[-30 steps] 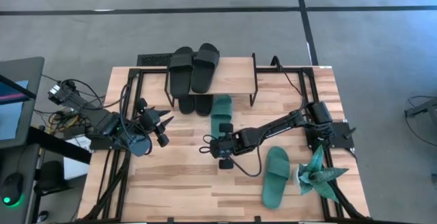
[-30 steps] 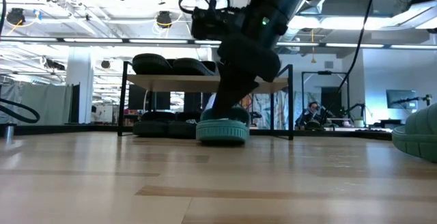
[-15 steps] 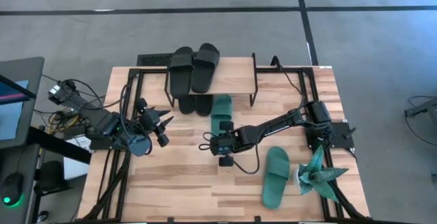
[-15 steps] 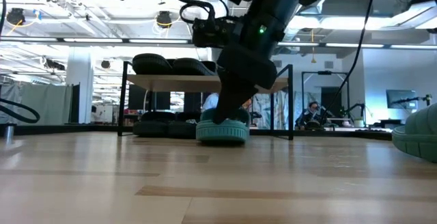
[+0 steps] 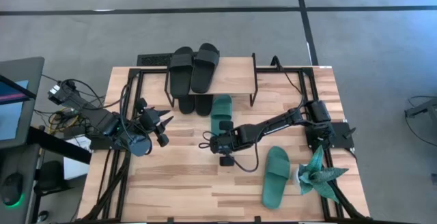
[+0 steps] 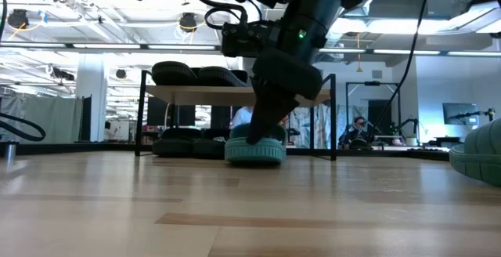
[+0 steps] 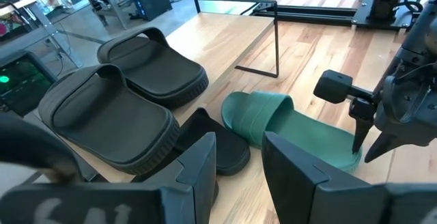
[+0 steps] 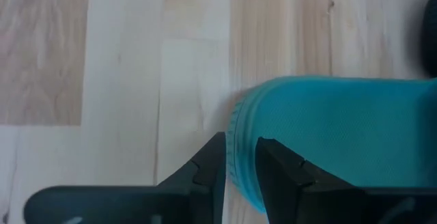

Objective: Pick and place slides into the shelf
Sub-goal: Put the green slipper under the shelf

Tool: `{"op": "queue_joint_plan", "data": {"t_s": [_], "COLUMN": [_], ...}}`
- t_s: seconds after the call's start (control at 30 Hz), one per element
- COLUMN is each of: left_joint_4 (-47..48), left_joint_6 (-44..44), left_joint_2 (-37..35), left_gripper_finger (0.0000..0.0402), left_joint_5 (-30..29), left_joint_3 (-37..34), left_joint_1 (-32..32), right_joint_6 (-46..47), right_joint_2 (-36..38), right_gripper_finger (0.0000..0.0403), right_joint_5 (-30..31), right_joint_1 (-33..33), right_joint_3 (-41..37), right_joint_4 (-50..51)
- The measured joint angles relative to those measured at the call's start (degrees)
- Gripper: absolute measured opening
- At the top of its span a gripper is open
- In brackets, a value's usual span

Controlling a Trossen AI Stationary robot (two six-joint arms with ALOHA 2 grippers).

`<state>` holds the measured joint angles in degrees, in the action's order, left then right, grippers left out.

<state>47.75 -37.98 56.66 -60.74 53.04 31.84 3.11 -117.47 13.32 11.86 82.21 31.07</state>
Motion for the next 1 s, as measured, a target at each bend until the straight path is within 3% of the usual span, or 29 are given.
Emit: {"op": "queue_joint_plan", "data": {"t_s": [0.37, 0.57, 1.0], "left_joint_4": [0.4, 0.4, 0.4], "left_joint_6": [0.0, 0.0, 0.0], "left_joint_2": [0.0, 0.0, 0.0], "left_gripper_finger": [0.0109, 0.0109, 0.0109], "left_joint_5": [-0.1, -0.1, -0.1], "left_joint_3": [0.0, 0.0, 0.0], "left_joint_1": [0.0, 0.0, 0.0], "right_joint_6": [-0.1, -0.6, -10.5], "right_joint_2": [0.0, 0.0, 0.0], "right_gripper_finger": [0.0008, 0.0011, 0.0001], "right_joint_5": [-0.2, 0.2, -0.1], "right_joint_1": [-1.9, -4.2, -8.3], "right_joint_3": [0.0, 0.0, 0.0], "right_joint_4": [3.5, 4.8, 5.3]}}
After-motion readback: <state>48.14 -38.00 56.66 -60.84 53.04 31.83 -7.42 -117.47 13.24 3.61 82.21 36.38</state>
